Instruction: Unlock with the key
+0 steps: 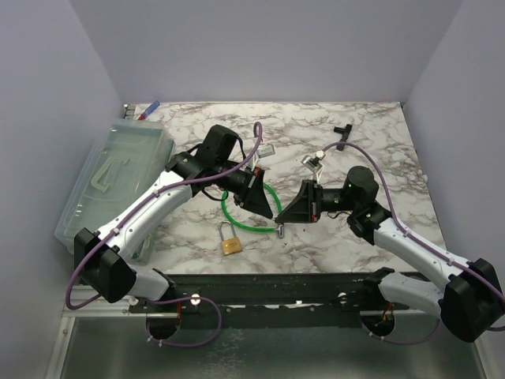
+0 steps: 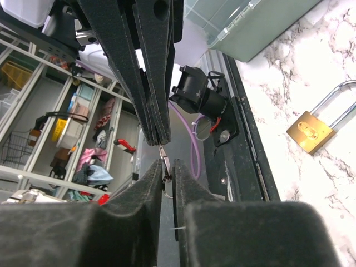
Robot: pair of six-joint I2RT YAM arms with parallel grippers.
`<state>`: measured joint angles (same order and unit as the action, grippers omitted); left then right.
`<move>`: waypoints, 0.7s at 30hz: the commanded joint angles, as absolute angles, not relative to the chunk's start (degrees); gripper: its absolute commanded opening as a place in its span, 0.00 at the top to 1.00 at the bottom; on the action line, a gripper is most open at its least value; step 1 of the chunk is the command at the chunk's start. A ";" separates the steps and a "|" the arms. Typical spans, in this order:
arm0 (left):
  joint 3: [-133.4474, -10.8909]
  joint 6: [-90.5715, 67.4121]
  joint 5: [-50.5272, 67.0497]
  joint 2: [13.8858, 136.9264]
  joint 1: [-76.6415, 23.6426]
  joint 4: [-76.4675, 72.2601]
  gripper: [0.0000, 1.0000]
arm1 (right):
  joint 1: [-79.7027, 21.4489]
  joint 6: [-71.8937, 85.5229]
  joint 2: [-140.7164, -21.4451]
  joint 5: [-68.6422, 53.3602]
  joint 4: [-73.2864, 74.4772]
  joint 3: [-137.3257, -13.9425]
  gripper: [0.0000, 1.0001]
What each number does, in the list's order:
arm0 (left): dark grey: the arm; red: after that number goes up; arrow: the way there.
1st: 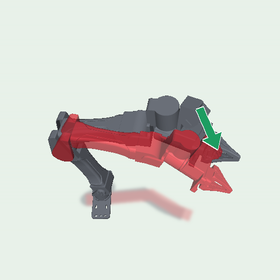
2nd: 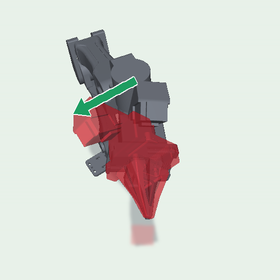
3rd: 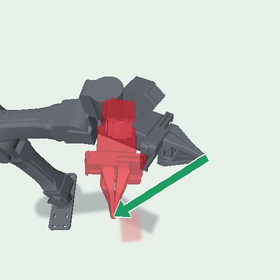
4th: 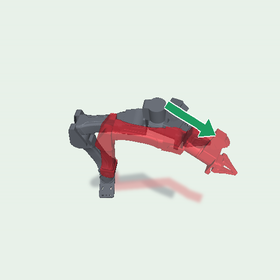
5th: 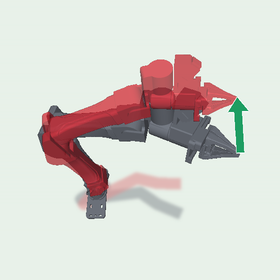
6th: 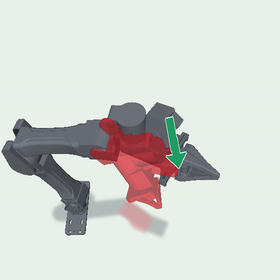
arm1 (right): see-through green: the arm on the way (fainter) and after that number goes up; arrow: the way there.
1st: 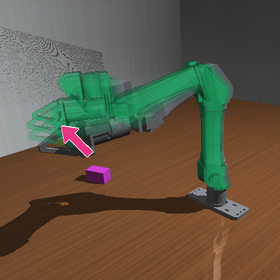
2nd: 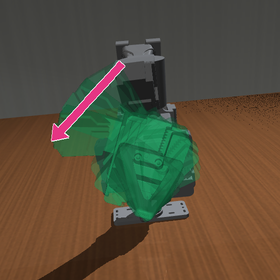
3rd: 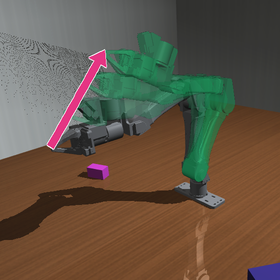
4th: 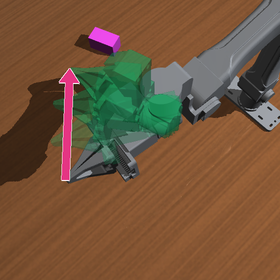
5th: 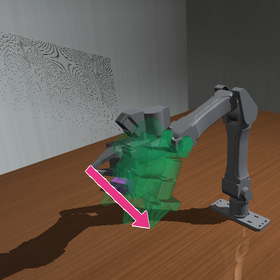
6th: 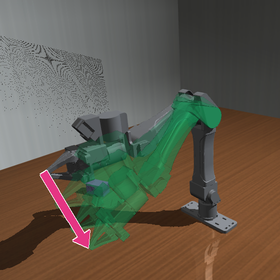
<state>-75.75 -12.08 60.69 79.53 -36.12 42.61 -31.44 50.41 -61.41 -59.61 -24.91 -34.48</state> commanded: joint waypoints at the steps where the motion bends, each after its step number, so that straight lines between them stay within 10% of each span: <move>1: -76.82 -10.46 60.96 79.65 -36.17 42.10 1.00 | -31.81 49.57 -61.10 -60.77 -24.16 -35.82 0.91; 5: -76.85 -11.00 59.07 79.76 -36.12 41.97 0.96 | -31.82 49.45 -61.18 -60.75 -24.48 -34.99 1.00; 14: -76.30 -12.15 52.07 78.17 -36.12 41.80 0.39 | -31.82 49.05 -59.05 -56.38 -22.75 -32.30 1.00; 21: -74.97 -14.83 40.78 75.27 -36.12 41.84 0.34 | -31.82 47.29 -55.67 -47.01 -15.46 -31.12 1.00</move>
